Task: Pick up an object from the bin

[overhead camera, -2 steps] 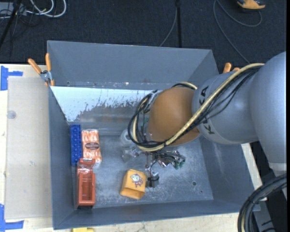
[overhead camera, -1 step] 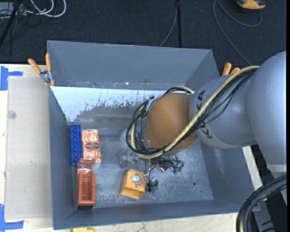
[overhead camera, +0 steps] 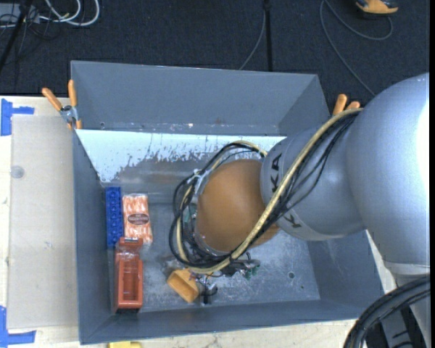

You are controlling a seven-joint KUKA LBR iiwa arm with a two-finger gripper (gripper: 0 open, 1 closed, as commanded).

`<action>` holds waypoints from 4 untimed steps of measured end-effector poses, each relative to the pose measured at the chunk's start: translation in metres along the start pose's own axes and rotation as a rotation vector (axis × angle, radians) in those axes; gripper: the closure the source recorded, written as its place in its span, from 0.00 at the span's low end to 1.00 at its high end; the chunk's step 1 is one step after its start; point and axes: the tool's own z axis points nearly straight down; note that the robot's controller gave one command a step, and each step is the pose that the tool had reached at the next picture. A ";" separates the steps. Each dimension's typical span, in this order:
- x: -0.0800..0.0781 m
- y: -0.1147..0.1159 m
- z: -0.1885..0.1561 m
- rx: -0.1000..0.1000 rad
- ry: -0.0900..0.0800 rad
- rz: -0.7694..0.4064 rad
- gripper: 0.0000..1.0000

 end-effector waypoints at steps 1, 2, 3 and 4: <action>0.000 0.000 0.000 0.000 0.000 0.002 1.00; 0.000 0.000 0.000 0.000 0.000 0.003 1.00; 0.000 -0.001 0.000 0.000 0.000 0.004 1.00; 0.000 -0.001 0.000 0.000 0.000 0.005 1.00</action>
Offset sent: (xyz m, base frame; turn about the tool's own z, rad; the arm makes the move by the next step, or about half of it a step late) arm 0.0000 0.0000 0.0000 0.0000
